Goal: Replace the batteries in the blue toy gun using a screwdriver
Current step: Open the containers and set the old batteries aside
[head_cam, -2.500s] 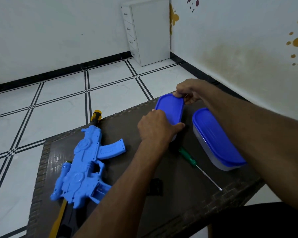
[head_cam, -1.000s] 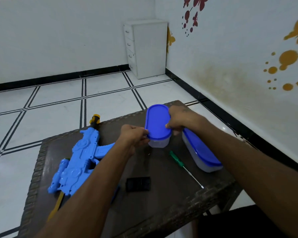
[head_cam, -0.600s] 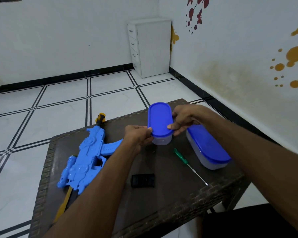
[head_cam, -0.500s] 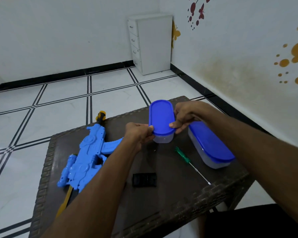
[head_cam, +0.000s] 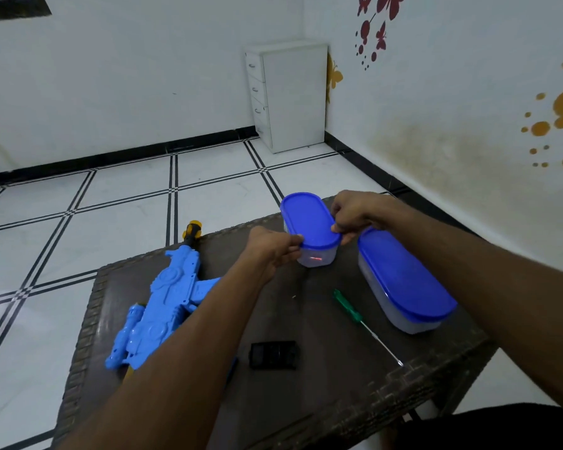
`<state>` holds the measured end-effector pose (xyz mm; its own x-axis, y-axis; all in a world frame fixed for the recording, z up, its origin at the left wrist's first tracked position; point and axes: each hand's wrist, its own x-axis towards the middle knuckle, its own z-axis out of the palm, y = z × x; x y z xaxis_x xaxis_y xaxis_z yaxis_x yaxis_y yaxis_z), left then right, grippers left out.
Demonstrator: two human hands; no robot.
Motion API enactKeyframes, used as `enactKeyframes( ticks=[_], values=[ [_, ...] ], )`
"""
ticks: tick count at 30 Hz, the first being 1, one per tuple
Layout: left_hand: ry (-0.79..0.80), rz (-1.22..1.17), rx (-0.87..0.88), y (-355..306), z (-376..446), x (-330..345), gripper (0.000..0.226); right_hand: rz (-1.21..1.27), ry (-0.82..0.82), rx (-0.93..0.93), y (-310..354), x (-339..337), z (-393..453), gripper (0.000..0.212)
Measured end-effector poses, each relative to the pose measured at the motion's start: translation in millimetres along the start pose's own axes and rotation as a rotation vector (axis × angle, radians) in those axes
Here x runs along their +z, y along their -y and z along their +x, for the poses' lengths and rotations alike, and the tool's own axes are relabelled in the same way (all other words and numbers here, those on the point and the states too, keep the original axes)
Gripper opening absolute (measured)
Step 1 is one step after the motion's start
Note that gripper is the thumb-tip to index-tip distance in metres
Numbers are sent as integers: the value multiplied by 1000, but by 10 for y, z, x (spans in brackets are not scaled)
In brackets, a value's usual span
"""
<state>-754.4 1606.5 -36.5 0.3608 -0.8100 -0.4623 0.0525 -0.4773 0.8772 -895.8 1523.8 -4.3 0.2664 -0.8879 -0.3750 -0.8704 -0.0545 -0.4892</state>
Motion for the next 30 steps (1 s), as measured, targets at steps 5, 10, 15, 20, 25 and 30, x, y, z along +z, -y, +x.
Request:
enactKeyframes(
  ticks=[5, 10, 15, 20, 25, 30],
  values=[
    [-14, 51, 55, -79, 193, 338, 27, -48, -95, 0, -172, -227, 144, 19],
    [-28, 44, 97, -48, 324, 528, 21, -15, -144, -24, -416, -258, 241, 20],
    [-53, 105, 167, 0, 276, 474, 14, 49, -185, -50, -502, -250, 135, 22],
    [-67, 273, 375, 228, 1, 338, 13, -82, -180, -19, -581, -246, -201, 45],
    [-45, 554, 578, 437, -359, 86, 7, -232, -95, 37, -649, -150, -599, 78],
    [-34, 674, 626, 542, -623, -162, 10, -306, 33, 147, -671, 58, -787, 107]
  ],
)
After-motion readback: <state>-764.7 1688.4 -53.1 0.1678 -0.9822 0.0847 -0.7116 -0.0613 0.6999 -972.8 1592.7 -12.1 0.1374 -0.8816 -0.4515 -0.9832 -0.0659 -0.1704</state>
